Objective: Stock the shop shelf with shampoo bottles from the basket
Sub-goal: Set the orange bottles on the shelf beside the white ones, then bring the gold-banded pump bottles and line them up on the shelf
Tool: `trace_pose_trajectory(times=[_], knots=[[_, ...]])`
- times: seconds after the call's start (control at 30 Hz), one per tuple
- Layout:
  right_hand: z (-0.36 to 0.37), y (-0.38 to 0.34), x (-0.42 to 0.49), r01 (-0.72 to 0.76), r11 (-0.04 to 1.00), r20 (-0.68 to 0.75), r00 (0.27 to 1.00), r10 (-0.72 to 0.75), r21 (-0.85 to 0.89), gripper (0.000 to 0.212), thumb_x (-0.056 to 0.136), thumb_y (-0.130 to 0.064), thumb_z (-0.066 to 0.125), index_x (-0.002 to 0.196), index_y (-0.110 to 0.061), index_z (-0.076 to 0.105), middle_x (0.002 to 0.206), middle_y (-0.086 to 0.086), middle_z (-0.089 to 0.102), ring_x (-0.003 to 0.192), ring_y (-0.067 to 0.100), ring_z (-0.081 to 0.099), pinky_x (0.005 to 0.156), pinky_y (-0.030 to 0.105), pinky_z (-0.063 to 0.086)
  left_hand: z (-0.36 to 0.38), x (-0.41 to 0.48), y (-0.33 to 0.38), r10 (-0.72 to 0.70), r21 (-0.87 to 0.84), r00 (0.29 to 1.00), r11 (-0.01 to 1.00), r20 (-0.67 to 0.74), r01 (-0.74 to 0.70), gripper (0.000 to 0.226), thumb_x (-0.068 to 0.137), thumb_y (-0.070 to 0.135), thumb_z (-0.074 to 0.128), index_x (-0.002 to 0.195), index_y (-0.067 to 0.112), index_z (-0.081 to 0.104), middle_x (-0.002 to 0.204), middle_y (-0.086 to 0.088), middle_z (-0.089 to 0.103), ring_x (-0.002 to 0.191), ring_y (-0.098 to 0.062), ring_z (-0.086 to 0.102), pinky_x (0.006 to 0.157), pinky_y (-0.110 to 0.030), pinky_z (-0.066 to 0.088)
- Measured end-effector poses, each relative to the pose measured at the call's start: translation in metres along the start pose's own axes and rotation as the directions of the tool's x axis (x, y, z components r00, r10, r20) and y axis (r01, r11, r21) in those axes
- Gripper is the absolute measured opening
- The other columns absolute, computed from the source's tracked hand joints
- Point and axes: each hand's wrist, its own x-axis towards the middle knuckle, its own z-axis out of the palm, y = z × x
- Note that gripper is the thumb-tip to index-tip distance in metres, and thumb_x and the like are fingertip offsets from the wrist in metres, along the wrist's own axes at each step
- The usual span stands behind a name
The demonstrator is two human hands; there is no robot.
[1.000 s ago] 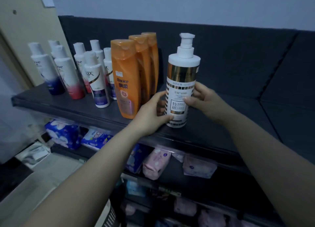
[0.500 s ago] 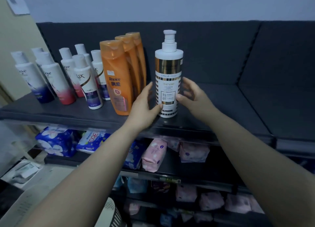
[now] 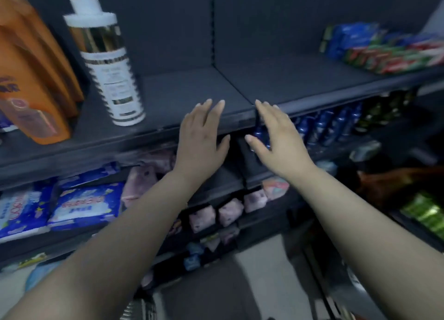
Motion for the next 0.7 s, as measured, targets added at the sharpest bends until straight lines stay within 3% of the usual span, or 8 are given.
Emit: trace_pose_trajectory(times=[0.2, 0.43, 0.7], knots=[[-0.056, 0.086, -0.081, -0.195, 0.971, -0.074, 0.98, 0.187, -0.136, 0.068, 0.095, -0.04, 0.052, 0.152, -0.019, 0.022, 0.157, 0.008, 0.027, 0.147, 0.026, 0.018, 0.119, 0.038, 0.013, 0.071, 0.01, 0.098, 0.147, -0.117, 0.983, 0.984, 0.114, -0.134, 0.067, 0.08, 0.036, 0.048, 0.14, 0.005, 0.046, 0.137, -0.021, 0.051, 0.126, -0.041, 0.048, 0.106, -0.052, 0.038], [-0.133, 0.193, -0.193, -0.427, 0.888, -0.146, 0.902, 0.405, -0.173, 0.067, 0.093, -0.035, 0.056, 0.15, -0.015, 0.028, 0.154, 0.013, 0.032, 0.144, 0.031, 0.024, 0.118, 0.045, 0.019, 0.164, -0.002, 0.242, 0.33, -0.289, 0.922, 0.92, 0.204, -0.266, 0.066, 0.082, 0.024, 0.061, 0.141, 0.002, 0.043, 0.135, -0.019, 0.053, 0.127, -0.036, 0.048, 0.105, -0.051, 0.039], [-0.188, 0.31, -0.33, -0.647, 0.749, -0.166, 0.761, 0.627, -0.14, 0.064, 0.095, -0.03, 0.054, 0.151, -0.015, 0.026, 0.156, 0.009, 0.029, 0.146, 0.028, 0.021, 0.119, 0.043, 0.019, 0.272, -0.054, 0.389, 0.367, -0.426, 0.843, 0.885, 0.394, -0.187, 0.066, 0.092, 0.024, 0.061, 0.149, 0.011, 0.03, 0.149, -0.009, 0.039, 0.137, -0.024, 0.036, 0.113, -0.037, 0.03]])
